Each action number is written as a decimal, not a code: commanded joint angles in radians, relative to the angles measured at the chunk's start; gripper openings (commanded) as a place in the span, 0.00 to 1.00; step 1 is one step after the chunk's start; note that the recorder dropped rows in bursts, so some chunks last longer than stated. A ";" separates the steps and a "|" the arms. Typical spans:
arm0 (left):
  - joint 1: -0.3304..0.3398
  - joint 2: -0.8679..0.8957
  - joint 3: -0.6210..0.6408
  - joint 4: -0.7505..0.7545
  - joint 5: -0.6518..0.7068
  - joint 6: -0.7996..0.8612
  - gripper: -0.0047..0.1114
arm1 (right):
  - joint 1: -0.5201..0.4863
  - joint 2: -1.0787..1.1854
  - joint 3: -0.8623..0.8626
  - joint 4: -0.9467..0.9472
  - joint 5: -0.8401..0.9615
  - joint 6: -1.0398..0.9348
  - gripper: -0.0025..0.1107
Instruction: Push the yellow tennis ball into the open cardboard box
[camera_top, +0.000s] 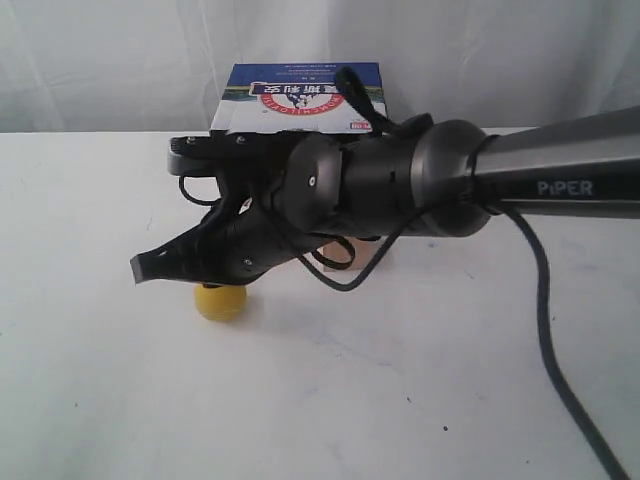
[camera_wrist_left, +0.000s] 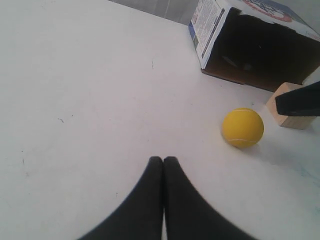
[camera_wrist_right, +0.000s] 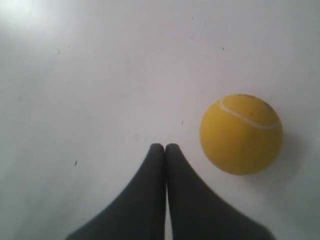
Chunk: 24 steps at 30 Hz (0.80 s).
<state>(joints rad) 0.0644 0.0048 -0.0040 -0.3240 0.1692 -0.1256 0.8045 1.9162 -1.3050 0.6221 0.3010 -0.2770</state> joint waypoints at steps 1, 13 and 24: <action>-0.007 -0.005 0.004 -0.006 -0.002 -0.009 0.04 | 0.003 0.048 -0.011 -0.010 -0.186 -0.013 0.02; -0.007 -0.005 0.004 -0.014 -0.004 -0.012 0.04 | 0.003 0.206 -0.171 -0.010 0.003 -0.009 0.02; -0.007 -0.005 0.004 -0.014 -0.004 -0.012 0.04 | 0.001 0.210 -0.171 -0.076 -0.054 -0.009 0.02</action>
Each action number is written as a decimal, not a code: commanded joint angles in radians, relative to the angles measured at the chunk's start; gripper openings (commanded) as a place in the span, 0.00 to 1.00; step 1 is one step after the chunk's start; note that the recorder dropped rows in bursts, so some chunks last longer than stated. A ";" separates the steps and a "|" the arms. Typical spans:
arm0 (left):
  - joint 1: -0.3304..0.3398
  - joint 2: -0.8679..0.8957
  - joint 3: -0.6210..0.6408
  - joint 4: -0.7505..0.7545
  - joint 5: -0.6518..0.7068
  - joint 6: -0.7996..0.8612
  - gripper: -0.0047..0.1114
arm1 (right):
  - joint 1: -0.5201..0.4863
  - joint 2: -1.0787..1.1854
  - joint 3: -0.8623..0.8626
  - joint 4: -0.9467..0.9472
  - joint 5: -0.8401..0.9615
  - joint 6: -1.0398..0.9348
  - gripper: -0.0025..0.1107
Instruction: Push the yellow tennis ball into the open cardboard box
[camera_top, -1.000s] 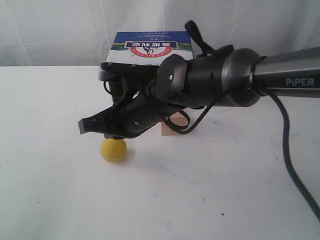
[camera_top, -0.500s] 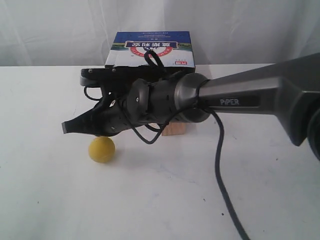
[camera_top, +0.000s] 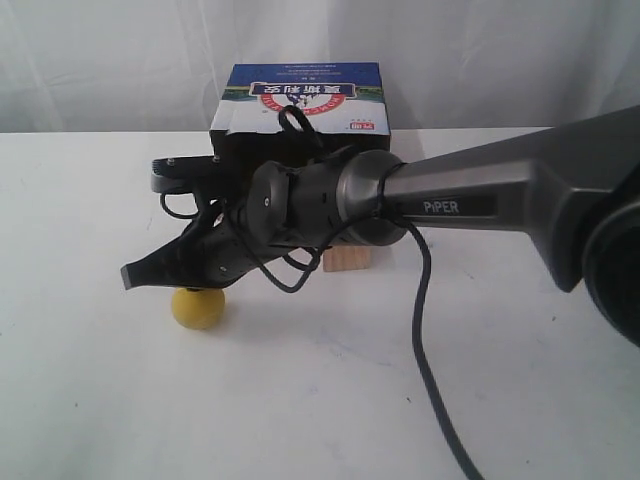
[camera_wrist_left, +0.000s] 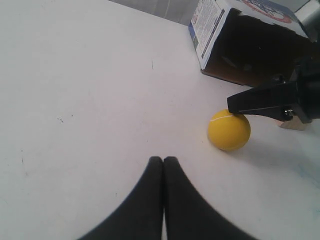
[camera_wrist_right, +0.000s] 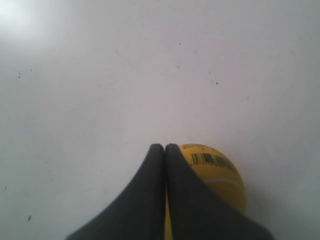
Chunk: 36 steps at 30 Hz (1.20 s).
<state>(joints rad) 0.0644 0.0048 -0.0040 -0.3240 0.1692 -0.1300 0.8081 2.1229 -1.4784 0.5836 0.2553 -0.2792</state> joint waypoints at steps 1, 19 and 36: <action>-0.007 -0.005 0.004 -0.014 -0.004 -0.007 0.04 | -0.002 0.003 0.002 -0.037 -0.008 -0.007 0.02; -0.007 -0.005 0.004 -0.054 -0.040 -0.008 0.04 | -0.049 0.003 0.002 -0.037 -0.017 -0.003 0.02; -0.007 -0.005 0.004 -0.054 -0.038 -0.006 0.04 | -0.049 0.003 0.002 -0.037 -0.017 -0.005 0.02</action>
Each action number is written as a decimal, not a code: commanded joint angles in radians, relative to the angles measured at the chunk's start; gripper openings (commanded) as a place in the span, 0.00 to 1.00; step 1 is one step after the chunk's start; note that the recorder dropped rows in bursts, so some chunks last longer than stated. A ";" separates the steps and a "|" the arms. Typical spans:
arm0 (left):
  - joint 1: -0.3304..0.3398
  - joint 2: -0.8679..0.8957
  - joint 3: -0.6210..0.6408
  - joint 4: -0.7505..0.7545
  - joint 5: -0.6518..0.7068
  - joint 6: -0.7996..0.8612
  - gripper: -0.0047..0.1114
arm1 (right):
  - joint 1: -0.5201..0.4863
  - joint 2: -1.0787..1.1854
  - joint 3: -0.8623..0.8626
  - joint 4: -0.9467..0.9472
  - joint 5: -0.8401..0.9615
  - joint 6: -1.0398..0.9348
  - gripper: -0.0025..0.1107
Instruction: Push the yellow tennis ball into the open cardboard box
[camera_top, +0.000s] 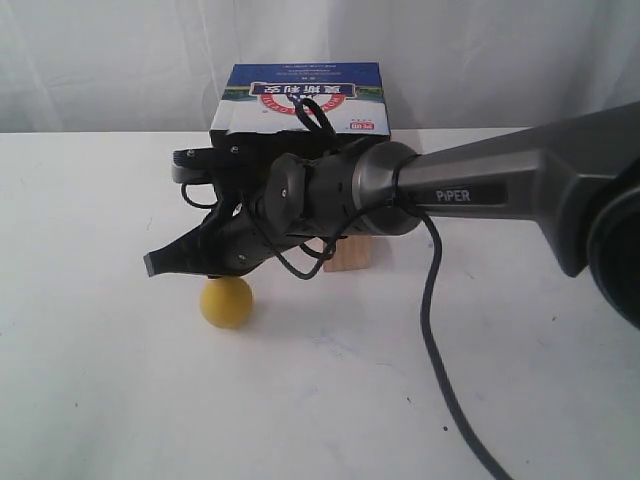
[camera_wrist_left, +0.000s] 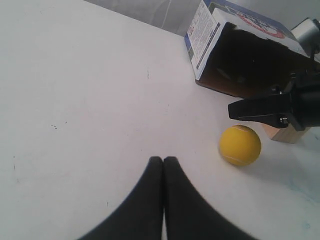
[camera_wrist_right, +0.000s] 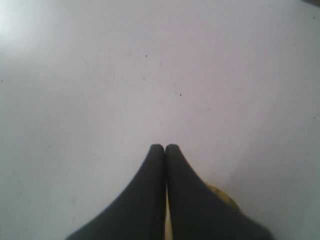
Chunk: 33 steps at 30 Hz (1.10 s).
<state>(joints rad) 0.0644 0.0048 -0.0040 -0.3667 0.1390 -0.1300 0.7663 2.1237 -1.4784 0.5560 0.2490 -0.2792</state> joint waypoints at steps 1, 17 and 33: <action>-0.007 -0.005 0.004 -0.011 -0.008 -0.006 0.04 | -0.008 -0.003 0.002 -0.009 -0.006 -0.008 0.02; -0.007 -0.005 -0.018 -0.174 -0.399 -0.009 0.04 | -0.010 -0.396 0.002 -1.195 0.649 0.499 0.02; -0.009 0.755 -0.412 -0.890 0.539 1.196 0.04 | -0.461 -0.667 0.089 -0.899 0.972 0.207 0.02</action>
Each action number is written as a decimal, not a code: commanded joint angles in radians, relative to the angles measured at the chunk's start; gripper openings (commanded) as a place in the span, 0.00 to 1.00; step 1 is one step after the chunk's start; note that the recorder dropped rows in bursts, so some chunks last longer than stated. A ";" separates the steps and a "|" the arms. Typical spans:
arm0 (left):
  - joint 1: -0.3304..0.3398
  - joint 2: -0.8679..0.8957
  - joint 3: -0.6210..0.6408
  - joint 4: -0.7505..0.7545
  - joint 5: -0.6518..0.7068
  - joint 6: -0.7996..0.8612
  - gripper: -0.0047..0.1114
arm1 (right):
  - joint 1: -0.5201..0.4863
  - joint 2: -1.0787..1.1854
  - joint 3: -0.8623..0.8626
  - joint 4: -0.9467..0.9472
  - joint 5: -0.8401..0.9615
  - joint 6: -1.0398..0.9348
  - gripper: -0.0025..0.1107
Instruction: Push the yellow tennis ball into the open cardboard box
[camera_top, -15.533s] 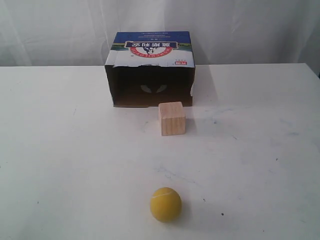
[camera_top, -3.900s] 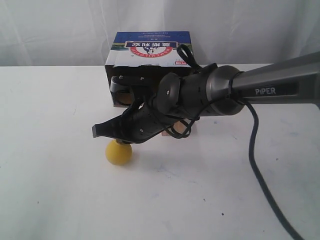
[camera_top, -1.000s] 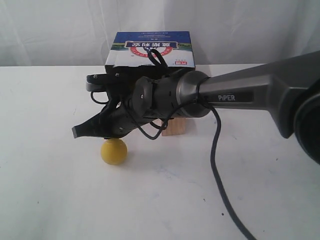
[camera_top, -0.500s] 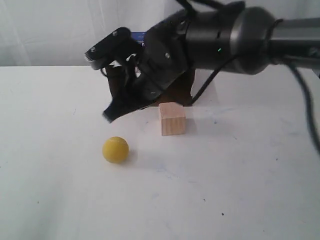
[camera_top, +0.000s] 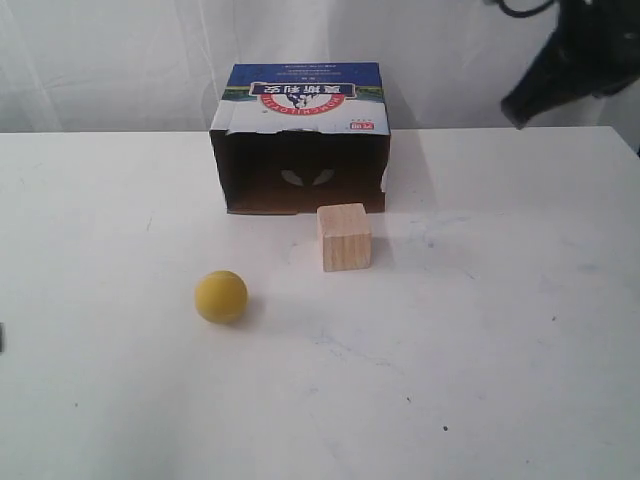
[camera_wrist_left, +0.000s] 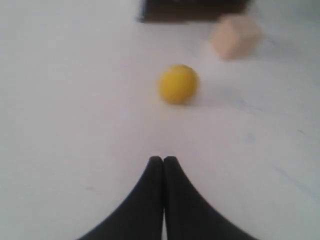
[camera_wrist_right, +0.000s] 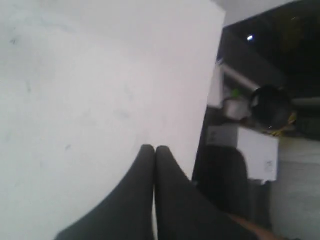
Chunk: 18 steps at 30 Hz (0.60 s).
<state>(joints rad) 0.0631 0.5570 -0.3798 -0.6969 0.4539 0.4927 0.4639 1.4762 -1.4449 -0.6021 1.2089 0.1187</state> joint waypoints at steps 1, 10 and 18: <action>-0.008 0.265 -0.034 -0.703 0.276 0.736 0.04 | -0.191 -0.020 0.079 0.332 0.012 -0.233 0.02; -0.008 0.652 -0.034 -0.982 0.252 1.291 0.04 | -0.304 -0.071 0.314 0.578 0.012 -0.319 0.02; -0.008 0.899 -0.125 -1.047 0.321 1.437 0.04 | -0.304 -0.165 0.458 0.847 0.012 -0.519 0.02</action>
<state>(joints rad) 0.0580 1.3955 -0.4667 -1.7185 0.7492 1.8936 0.1677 1.3425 -1.0225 0.2213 1.2206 -0.3700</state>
